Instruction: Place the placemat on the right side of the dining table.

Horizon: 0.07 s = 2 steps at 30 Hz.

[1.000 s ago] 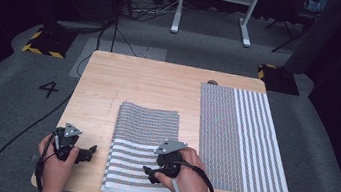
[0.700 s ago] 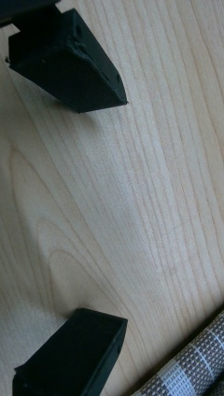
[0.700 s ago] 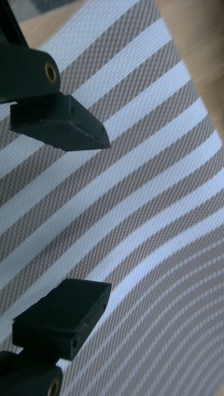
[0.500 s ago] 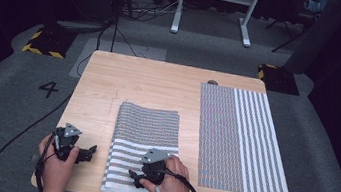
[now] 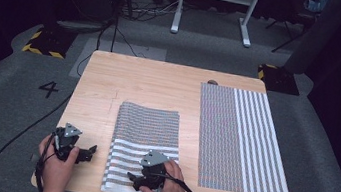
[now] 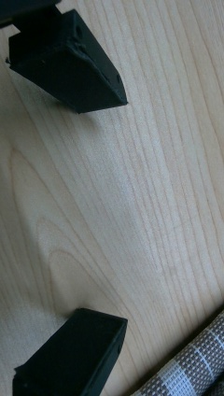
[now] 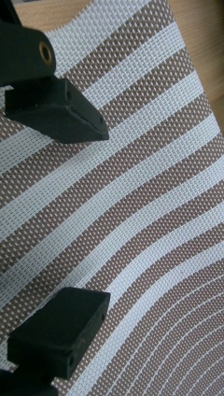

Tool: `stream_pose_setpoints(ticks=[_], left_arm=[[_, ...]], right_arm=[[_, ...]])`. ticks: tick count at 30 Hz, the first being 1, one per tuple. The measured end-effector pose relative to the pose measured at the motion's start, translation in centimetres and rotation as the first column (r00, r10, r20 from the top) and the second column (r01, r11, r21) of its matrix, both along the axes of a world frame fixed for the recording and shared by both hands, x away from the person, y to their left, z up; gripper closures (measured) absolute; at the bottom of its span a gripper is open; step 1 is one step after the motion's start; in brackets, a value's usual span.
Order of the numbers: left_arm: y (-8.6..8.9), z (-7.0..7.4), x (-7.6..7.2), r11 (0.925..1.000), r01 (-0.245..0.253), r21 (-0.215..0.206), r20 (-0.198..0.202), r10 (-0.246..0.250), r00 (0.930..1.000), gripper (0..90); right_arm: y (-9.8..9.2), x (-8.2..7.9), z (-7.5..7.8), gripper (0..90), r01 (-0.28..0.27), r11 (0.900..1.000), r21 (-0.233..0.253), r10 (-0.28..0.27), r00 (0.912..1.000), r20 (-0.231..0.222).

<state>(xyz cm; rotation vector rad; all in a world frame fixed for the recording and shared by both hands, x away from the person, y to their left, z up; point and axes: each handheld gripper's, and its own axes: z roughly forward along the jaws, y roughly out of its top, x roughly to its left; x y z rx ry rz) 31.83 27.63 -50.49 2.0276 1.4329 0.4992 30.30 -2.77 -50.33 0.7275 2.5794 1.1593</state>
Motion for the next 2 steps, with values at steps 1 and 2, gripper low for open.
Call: stream_pose_setpoints(ticks=[1,2], left_arm=[[0.0,0.0,0.0,1.0,0.0,0.0,0.0,0.0,1.0,0.0],[0.0,0.0,0.0,1.0,0.0,0.0,0.0,0.0,1.0,0.0]], right_arm=[[0.01,0.0,-0.01,18.9,-0.001,1.0,0.003,0.001,1.0,0.0],[-0.02,0.02,0.02,19.0,-0.002,1.0,-0.005,0.002,1.0,-0.001]])
